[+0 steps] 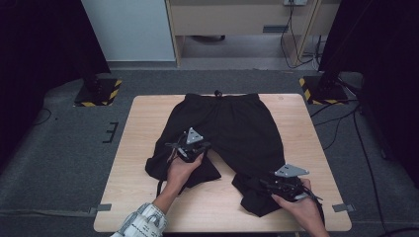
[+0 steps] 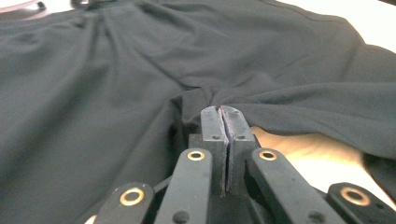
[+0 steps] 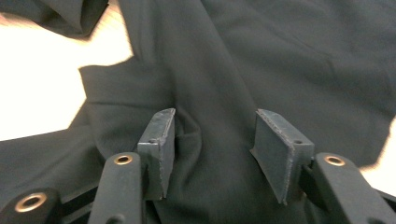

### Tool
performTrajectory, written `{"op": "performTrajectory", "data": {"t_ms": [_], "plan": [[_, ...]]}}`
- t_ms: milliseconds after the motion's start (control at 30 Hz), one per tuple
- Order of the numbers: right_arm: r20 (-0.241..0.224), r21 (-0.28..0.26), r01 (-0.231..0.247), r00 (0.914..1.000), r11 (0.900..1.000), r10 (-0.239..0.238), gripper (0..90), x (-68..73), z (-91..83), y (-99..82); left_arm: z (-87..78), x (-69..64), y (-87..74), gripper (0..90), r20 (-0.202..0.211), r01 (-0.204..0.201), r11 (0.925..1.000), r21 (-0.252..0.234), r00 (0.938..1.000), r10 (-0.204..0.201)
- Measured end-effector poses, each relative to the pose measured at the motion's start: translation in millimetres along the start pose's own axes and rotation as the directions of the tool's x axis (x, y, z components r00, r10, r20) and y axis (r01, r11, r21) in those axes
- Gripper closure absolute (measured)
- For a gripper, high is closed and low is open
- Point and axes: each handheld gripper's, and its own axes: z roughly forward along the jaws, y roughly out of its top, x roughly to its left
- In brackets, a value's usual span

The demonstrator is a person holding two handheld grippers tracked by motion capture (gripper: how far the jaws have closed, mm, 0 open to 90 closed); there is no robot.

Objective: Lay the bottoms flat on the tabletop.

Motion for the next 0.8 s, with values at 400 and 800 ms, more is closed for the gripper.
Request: {"op": "performTrajectory", "data": {"t_ms": [400,800], "plan": [[0.019,-0.048,-0.052,0.9984,0.9975,0.053,25.3,-13.4,-13.7,3.2,6.3,10.6,-17.8,64.5,-0.058,0.022,0.9982,0.056,0.9981,-0.018],[0.043,-0.151,-0.171,0.9829,0.9736,0.179,47.5,-68.9,-25.1,-2.0,-23.4,-8.9,-22.3,54.6,-0.086,-0.01,0.9995,0.029,0.9962,0.013]]}}
